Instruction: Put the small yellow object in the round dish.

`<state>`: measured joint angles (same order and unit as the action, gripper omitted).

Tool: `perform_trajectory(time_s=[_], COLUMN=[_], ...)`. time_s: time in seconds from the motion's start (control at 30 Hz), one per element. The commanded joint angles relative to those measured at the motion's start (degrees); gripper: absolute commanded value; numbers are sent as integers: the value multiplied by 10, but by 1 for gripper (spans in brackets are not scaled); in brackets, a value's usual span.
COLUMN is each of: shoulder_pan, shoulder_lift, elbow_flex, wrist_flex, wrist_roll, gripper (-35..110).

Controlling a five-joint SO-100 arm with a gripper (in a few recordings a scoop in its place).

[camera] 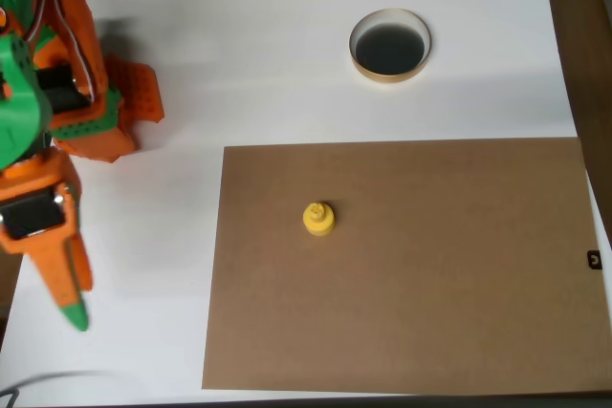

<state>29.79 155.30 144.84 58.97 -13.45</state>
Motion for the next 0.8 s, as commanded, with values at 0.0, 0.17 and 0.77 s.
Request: perform_trajectory(time_s=[0.0, 0.17, 0.77], shoulder_pan=[-73, -121, -248], shoulder_lift=[-25, -123, -411], elbow_flex=[-64, -110, -260], wrist_flex=[37, 51, 51], wrist_roll=[-15, -24, -15], gripper=[23, 23, 24])
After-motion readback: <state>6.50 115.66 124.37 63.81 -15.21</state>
